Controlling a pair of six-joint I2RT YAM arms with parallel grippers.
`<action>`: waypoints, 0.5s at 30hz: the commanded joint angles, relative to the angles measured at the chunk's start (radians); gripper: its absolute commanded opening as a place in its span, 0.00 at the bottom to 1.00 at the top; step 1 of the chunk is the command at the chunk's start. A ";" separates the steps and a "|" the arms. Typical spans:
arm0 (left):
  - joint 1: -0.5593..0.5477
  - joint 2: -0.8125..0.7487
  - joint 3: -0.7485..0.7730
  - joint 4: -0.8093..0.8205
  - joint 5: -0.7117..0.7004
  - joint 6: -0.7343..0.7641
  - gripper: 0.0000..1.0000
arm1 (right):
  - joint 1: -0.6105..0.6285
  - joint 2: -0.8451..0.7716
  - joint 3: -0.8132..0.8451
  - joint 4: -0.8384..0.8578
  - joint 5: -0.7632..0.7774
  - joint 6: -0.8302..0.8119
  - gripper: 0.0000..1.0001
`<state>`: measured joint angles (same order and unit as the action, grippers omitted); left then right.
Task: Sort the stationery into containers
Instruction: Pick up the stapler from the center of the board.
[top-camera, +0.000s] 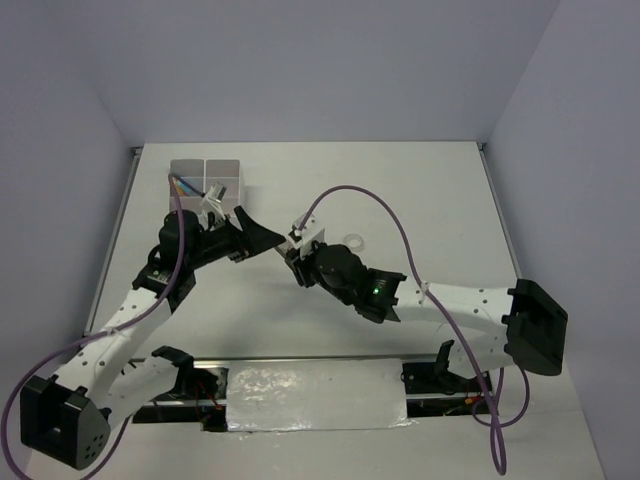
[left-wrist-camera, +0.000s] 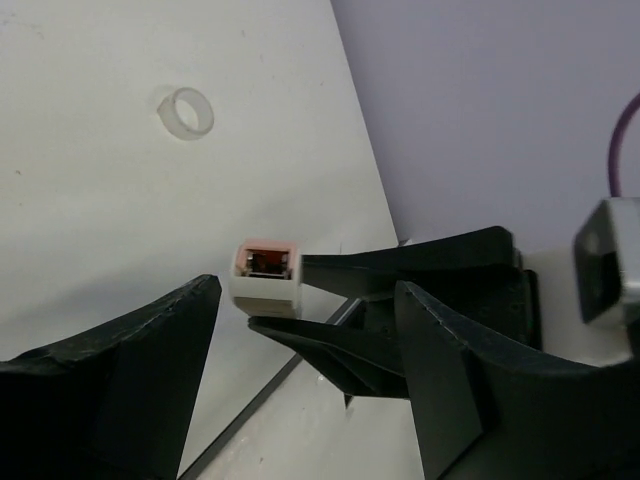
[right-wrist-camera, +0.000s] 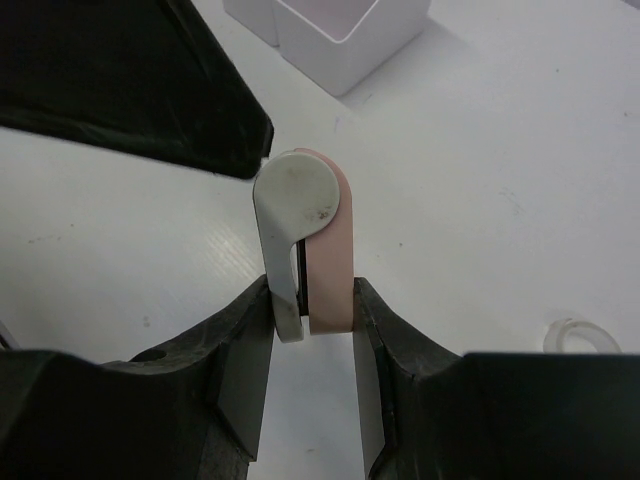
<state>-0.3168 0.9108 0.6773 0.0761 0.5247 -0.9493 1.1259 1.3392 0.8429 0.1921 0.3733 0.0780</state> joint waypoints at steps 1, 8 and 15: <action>-0.021 0.025 0.039 0.005 -0.019 0.041 0.83 | 0.005 -0.070 0.015 0.066 0.024 0.005 0.12; -0.067 0.054 0.042 0.063 -0.006 0.026 0.62 | 0.006 -0.061 0.030 0.078 0.012 -0.004 0.14; -0.079 0.062 0.059 0.062 -0.049 0.041 0.22 | 0.006 -0.041 0.030 0.096 -0.017 -0.006 0.14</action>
<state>-0.3874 0.9695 0.6811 0.0814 0.4923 -0.9363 1.1259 1.3010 0.8474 0.2138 0.3779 0.0765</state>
